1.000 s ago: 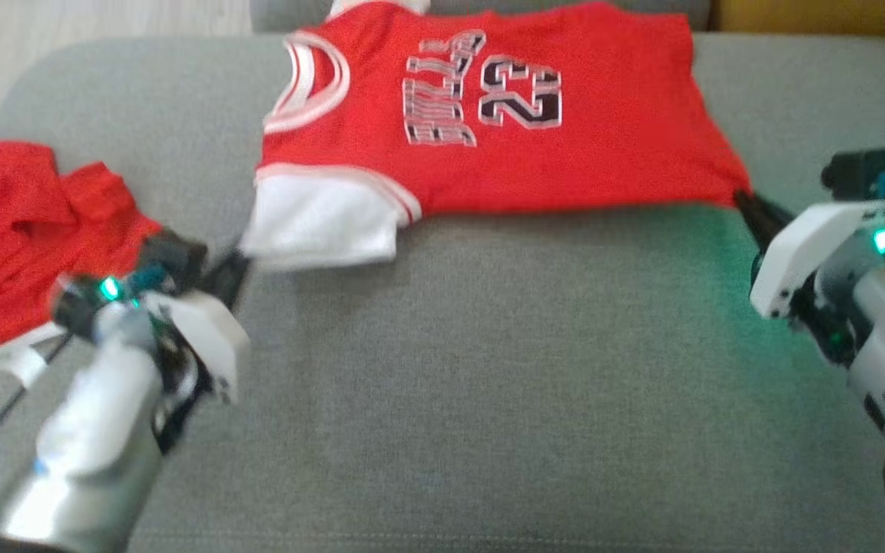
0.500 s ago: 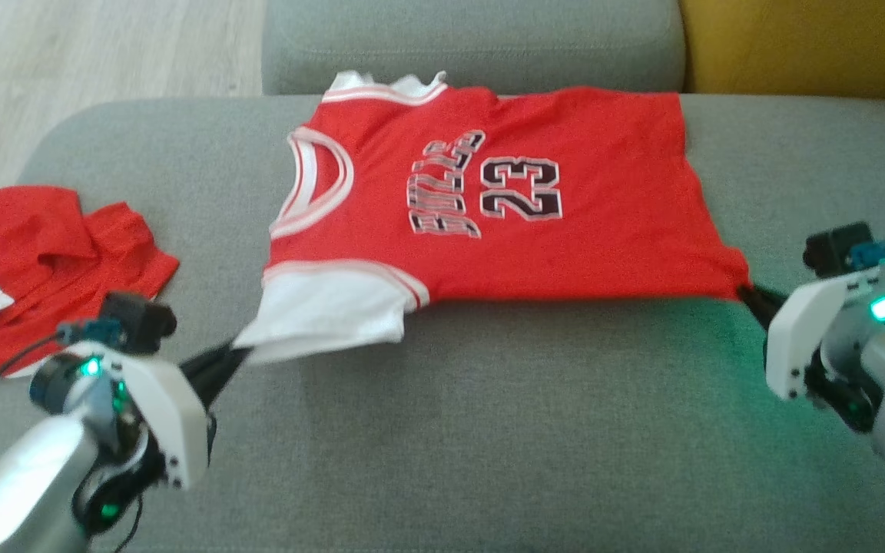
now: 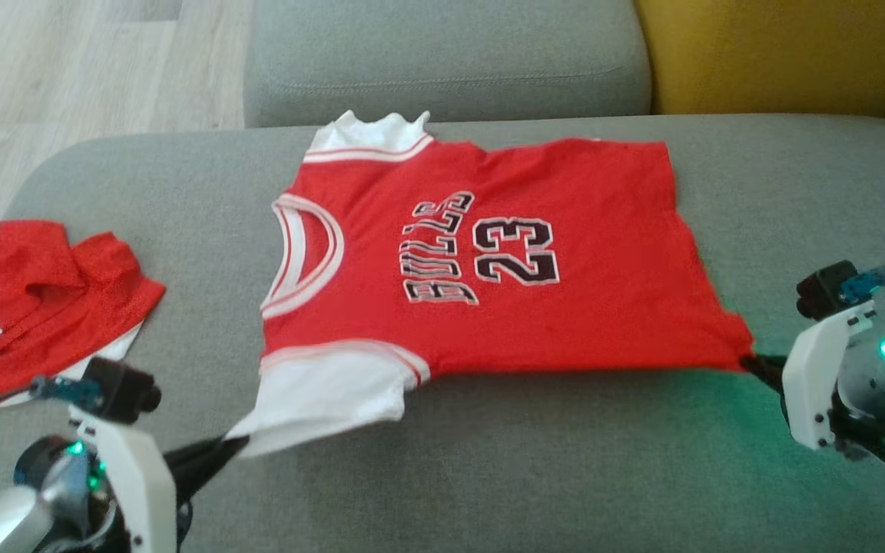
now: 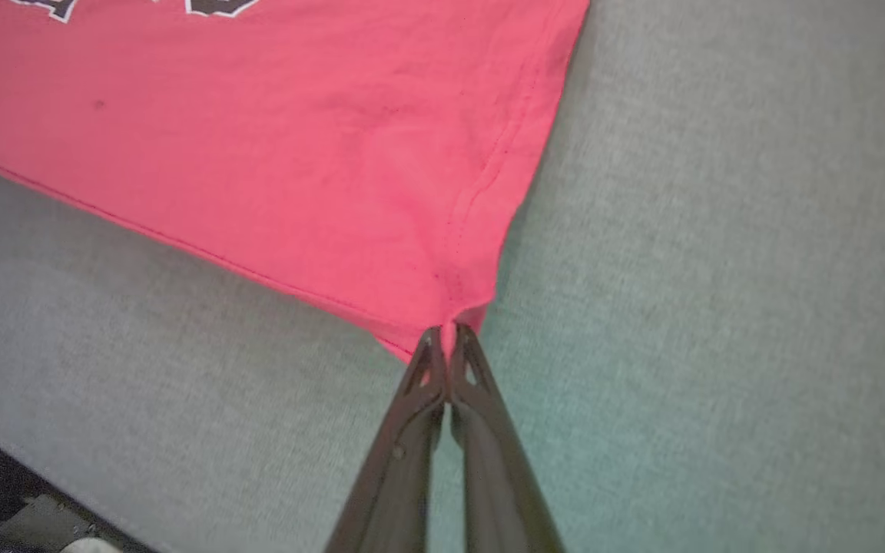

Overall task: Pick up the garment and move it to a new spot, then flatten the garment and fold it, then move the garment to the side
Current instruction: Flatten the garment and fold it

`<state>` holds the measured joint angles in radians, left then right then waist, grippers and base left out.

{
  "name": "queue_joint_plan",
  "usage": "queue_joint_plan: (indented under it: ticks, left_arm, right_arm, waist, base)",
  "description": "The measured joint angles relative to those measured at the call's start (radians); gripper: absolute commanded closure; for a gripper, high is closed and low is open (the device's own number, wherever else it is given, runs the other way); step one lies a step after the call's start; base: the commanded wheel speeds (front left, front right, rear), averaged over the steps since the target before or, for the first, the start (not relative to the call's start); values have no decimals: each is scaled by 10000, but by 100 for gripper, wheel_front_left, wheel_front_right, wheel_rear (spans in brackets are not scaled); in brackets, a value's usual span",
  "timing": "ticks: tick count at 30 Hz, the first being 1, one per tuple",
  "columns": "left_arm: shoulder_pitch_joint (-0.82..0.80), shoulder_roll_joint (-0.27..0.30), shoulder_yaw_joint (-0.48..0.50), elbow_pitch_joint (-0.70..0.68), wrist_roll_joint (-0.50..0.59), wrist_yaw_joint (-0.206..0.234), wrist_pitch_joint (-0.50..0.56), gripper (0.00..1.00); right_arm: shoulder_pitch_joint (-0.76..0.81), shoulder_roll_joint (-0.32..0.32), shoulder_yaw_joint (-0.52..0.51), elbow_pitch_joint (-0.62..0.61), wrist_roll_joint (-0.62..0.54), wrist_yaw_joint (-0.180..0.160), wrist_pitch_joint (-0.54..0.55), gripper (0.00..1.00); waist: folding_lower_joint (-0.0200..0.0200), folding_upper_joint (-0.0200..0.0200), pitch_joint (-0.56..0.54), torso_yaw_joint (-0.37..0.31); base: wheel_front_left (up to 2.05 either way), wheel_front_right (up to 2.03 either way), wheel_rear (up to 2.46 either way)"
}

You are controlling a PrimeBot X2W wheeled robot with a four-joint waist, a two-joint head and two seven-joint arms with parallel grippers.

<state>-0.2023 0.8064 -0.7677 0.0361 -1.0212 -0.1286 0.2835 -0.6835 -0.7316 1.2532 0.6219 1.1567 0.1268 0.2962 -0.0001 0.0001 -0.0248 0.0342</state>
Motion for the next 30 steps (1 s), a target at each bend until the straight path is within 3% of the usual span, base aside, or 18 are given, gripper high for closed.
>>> queue_joint_plan:
  ticks: [8,14,24,30]
  left_arm:
    - [845,826,10,-1087,-1106,84,882,100]
    - [1316,1197,36,-1716,-1695,504,1283,100]
    - [555,1290,418,-1939,-1292,598,1133,100]
    - [-597,938,462,-1766,-780,566,1158,100]
  right_arm:
    - [361,-874,265,-1283,859,0,1618,100]
    - [770,-1235,297,-1831,1985,0,2865,100]
    - [161,-1250,100,-2031,1703,0,2460,100]
    - [-542,-1120,17,-1820,1290,0,2197,100]
  waist:
    - [0,0,-179,-173]
    - [0,0,-184,-266]
    - [0,0,85,-421]
    - [0,0,349,-508]
  base:
    - [0,0,0]
    - [0,0,0]
    - [0,0,0]
    - [0,0,0]
